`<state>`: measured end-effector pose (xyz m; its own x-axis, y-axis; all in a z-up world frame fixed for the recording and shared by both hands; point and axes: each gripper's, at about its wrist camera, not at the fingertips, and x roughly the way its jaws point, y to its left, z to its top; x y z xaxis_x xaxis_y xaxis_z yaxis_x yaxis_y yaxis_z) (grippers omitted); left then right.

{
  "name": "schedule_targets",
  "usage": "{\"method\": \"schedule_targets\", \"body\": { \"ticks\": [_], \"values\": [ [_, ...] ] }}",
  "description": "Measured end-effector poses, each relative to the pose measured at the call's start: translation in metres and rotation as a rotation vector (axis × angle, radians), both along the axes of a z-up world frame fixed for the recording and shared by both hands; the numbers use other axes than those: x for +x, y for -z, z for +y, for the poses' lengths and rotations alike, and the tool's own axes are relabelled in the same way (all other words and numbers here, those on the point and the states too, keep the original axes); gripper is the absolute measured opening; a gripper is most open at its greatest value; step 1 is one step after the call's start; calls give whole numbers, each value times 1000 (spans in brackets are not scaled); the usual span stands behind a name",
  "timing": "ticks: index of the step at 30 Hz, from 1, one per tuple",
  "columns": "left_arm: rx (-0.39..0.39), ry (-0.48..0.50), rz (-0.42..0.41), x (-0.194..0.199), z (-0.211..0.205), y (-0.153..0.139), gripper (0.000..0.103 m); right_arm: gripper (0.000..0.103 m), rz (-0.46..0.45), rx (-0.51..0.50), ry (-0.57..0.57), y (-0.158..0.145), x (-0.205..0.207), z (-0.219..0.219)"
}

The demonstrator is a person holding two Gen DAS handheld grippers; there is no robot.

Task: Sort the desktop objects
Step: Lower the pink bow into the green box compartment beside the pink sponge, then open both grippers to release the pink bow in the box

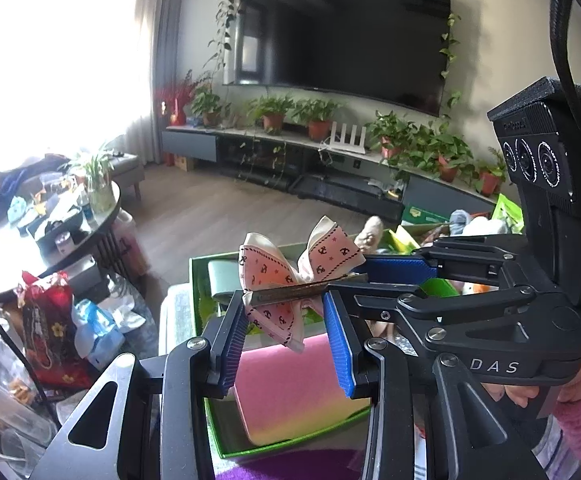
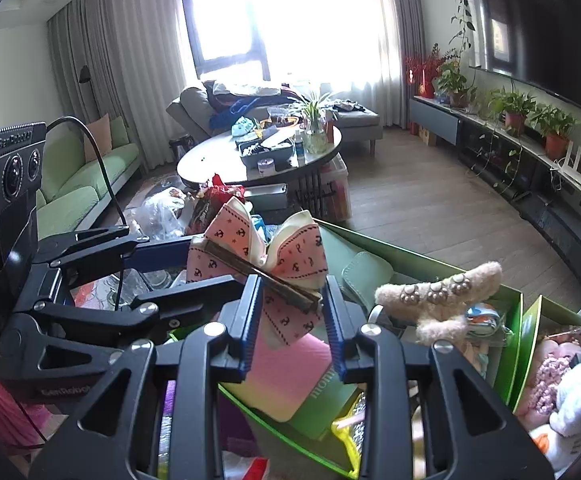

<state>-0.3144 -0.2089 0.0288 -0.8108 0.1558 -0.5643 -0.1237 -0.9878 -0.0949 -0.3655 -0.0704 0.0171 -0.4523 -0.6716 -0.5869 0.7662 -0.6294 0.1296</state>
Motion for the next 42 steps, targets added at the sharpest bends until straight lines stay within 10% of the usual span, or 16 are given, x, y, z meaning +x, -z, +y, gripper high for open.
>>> {"method": "schedule_targets", "body": {
  "ticks": [25, 42],
  "values": [
    [18, -50, -114, -26, -15, 39, 39, 40, -97, 98, 68, 39, -28, -12],
    [-15, -124, -42, -8, -8, 2, 67, 54, -79, 73, 172, 6, -9, 9]
  ]
}}
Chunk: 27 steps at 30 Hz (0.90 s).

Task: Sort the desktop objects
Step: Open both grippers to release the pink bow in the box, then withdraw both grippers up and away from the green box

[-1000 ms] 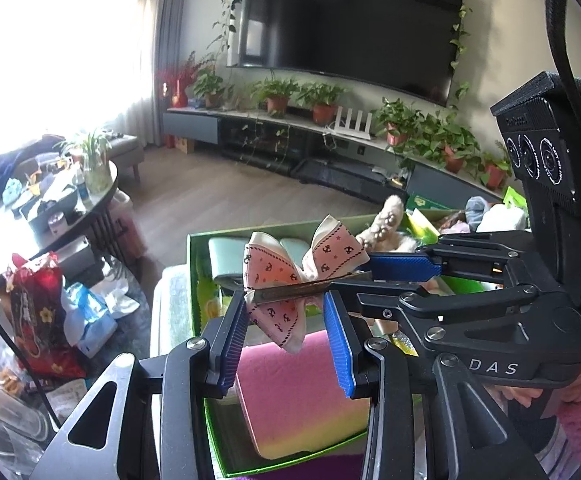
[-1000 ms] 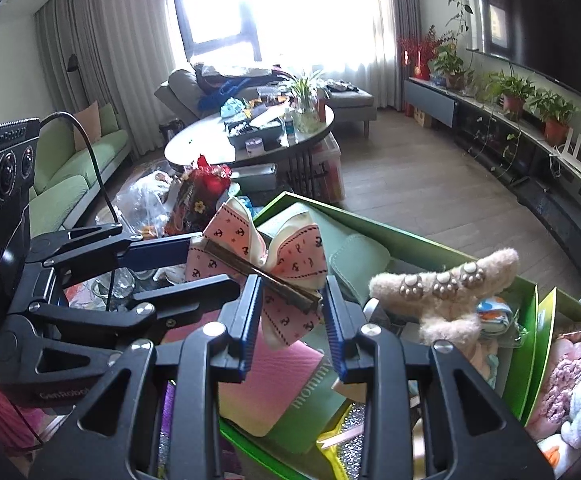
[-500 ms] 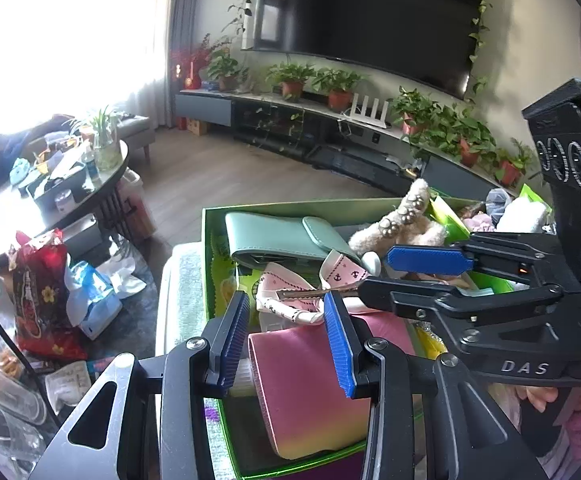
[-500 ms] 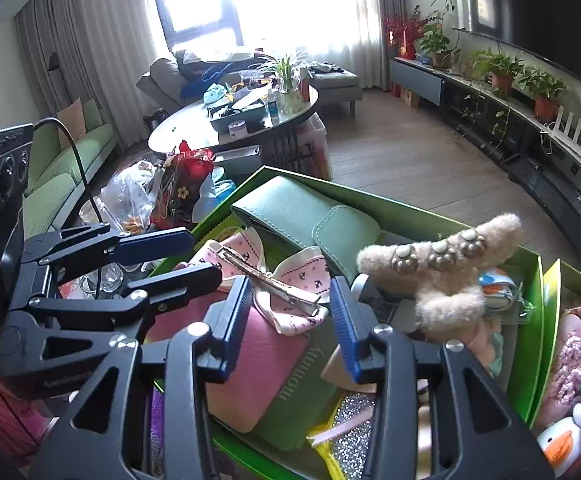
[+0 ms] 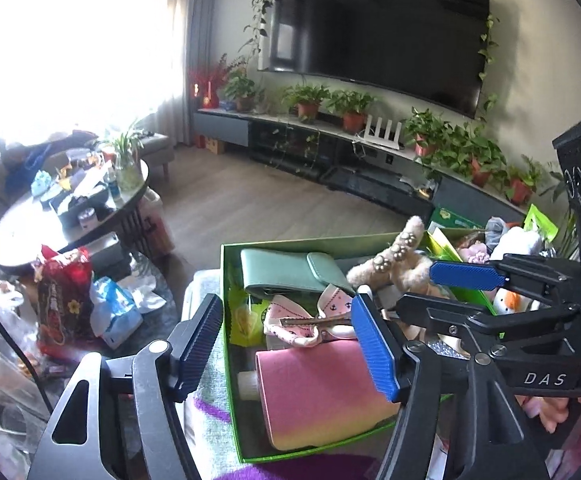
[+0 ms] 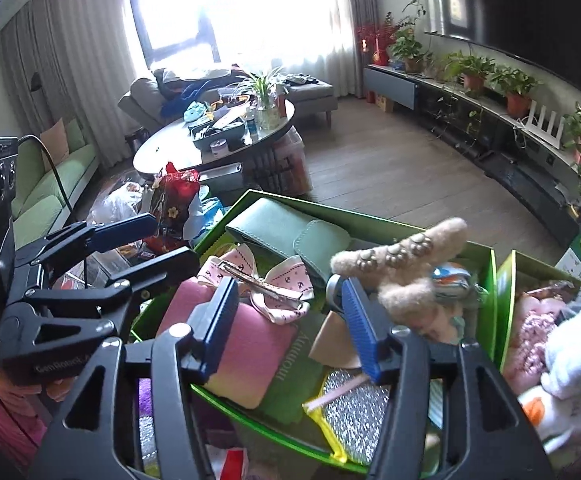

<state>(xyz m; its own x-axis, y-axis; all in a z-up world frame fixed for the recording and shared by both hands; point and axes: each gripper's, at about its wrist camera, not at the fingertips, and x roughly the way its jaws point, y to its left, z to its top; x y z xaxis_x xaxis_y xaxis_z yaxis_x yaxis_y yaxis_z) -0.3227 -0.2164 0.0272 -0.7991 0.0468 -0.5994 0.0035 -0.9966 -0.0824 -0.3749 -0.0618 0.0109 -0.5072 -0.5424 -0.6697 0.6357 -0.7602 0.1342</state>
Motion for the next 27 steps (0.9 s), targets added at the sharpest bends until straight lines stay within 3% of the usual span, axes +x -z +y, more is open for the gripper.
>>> {"method": "schedule_targets", "body": {
  "ticks": [4, 11, 15, 17, 27],
  "values": [
    [-49, -7, -9, 8, 9, -4, 72, 58, 1, 17, 21, -4, 10, 7],
    [-71, 14, -5, 25, 27, -14, 73, 62, -25, 29, 42, -8, 32, 30],
    [-67, 14, -3, 35, 36, -20, 76, 66, -19, 10, 61, -20, 48, 41],
    [-63, 5, -8, 39, 40, -21, 86, 71, -5, 2, 65, -25, 57, 46],
    [-20, -17, -24, 62, 53, -23, 86, 74, 20, 9, 99, -34, 90, 66]
  ]
}}
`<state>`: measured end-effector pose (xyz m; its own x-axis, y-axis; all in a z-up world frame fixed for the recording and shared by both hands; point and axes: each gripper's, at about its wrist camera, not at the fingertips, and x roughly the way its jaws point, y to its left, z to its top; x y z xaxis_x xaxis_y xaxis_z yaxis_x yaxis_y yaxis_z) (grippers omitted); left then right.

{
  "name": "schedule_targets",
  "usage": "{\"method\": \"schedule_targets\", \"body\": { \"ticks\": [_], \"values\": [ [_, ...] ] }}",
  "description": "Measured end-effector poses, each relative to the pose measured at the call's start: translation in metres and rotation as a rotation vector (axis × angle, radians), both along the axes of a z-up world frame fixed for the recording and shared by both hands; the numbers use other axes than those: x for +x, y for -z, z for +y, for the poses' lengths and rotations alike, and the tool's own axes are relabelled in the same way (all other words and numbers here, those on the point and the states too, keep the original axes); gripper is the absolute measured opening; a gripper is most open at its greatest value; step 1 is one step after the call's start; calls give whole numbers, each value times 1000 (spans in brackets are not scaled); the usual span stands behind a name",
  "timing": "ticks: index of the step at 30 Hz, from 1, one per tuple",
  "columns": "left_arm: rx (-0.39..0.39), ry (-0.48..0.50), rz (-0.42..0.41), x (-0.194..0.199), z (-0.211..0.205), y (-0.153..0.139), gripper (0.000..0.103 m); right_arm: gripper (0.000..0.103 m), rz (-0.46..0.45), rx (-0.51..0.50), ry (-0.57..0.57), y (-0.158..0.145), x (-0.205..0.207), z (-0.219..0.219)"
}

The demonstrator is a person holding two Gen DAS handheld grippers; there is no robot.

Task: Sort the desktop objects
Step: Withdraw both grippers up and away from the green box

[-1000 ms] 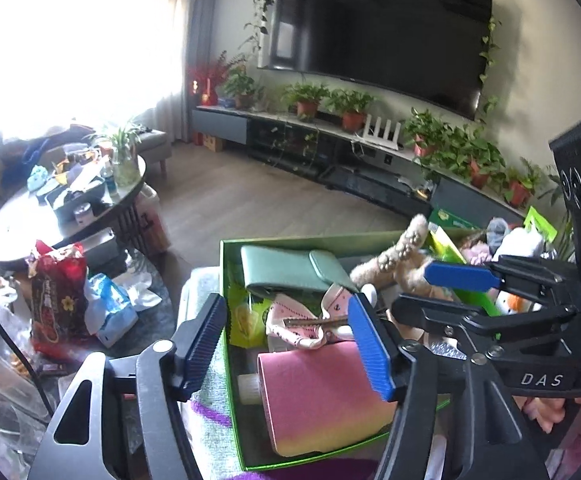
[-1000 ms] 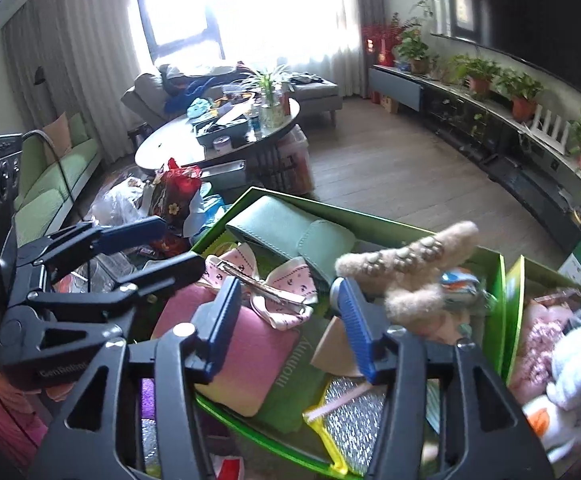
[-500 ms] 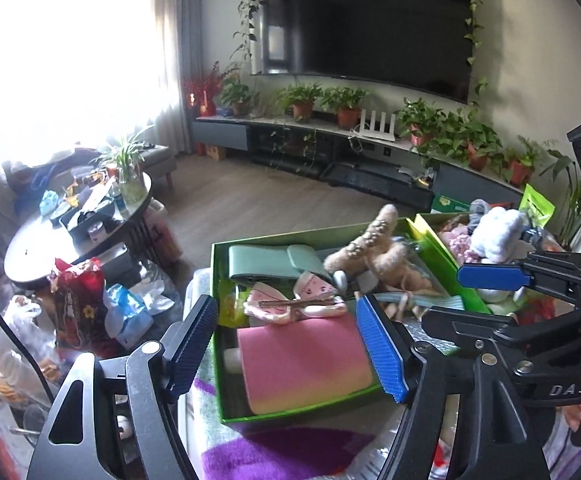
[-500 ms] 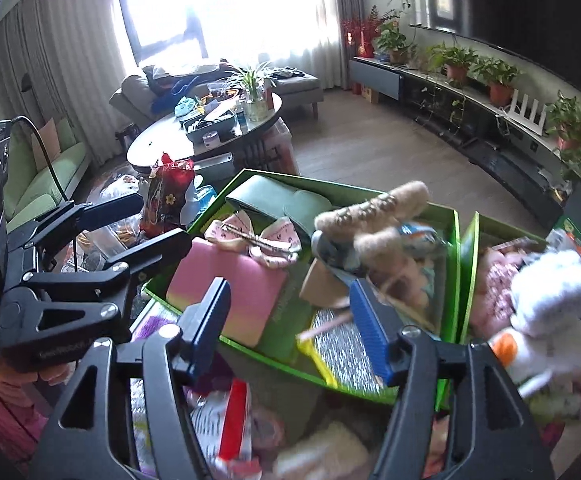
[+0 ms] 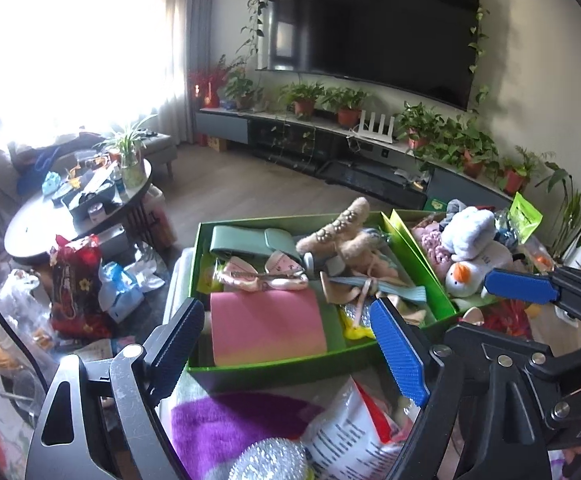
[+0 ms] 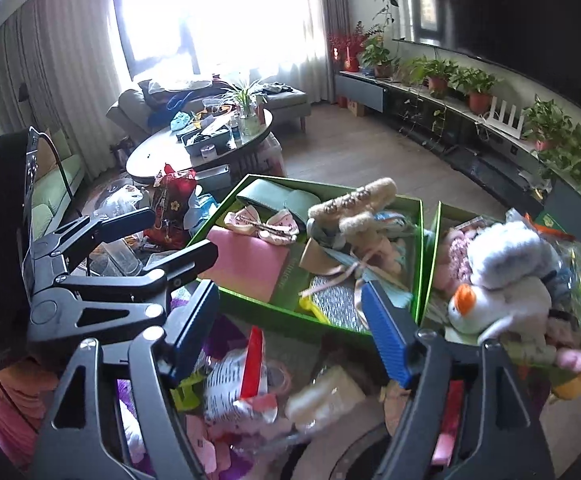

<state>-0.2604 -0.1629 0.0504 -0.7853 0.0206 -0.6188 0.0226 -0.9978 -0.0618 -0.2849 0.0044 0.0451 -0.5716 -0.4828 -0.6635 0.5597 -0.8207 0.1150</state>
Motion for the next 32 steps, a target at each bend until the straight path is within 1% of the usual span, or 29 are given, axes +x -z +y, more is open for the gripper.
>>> {"method": "schedule_targets", "body": {
  "ticks": [5, 7, 12, 18, 32],
  "values": [
    [4, 0, -13, 10, 9, -3, 86, 74, -27, -10, 13, 6, 10, 10],
    [-7, -8, -18, 15, 13, -5, 86, 74, -32, -13, 14, 7, 13, 13],
    [-27, -13, 5, 26, 22, -12, 86, 74, -11, -21, 25, 1, 24, 20],
    [4, -10, -6, 32, 27, -14, 86, 75, -5, -41, 39, -3, 32, 31],
    [7, -4, -1, 48, 40, -13, 86, 76, -6, -58, 51, -1, 42, 48]
  ]
}}
